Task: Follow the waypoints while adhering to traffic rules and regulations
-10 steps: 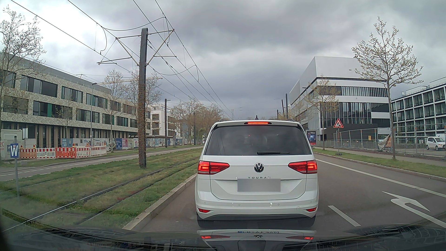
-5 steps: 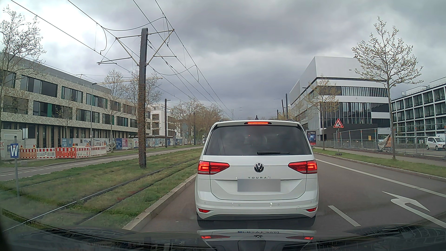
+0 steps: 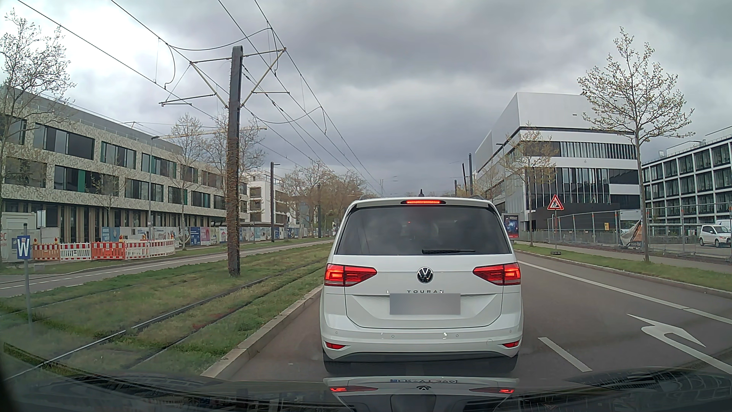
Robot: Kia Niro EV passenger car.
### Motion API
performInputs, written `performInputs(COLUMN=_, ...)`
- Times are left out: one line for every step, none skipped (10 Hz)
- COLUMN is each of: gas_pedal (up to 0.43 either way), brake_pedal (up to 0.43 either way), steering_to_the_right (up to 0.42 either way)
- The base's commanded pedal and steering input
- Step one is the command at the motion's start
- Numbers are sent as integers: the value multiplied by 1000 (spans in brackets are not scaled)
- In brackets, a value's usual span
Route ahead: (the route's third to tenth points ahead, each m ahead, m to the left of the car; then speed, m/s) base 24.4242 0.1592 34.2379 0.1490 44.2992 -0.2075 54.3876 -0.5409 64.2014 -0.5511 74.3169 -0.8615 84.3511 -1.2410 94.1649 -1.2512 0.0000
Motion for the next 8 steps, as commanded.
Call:
performInputs(gas_pedal=0, brake_pedal=250, steering_to_the_right=17)
performInputs(gas_pedal=0, brake_pedal=256, steering_to_the_right=17)
performInputs(gas_pedal=0, brake_pedal=256, steering_to_the_right=17)
performInputs(gas_pedal=0, brake_pedal=256, steering_to_the_right=17)
performInputs(gas_pedal=0, brake_pedal=256, steering_to_the_right=17)
performInputs(gas_pedal=0, brake_pedal=256, steering_to_the_right=17)
performInputs(gas_pedal=0, brake_pedal=256, steering_to_the_right=17)
performInputs(gas_pedal=0, brake_pedal=256, steering_to_the_right=17)
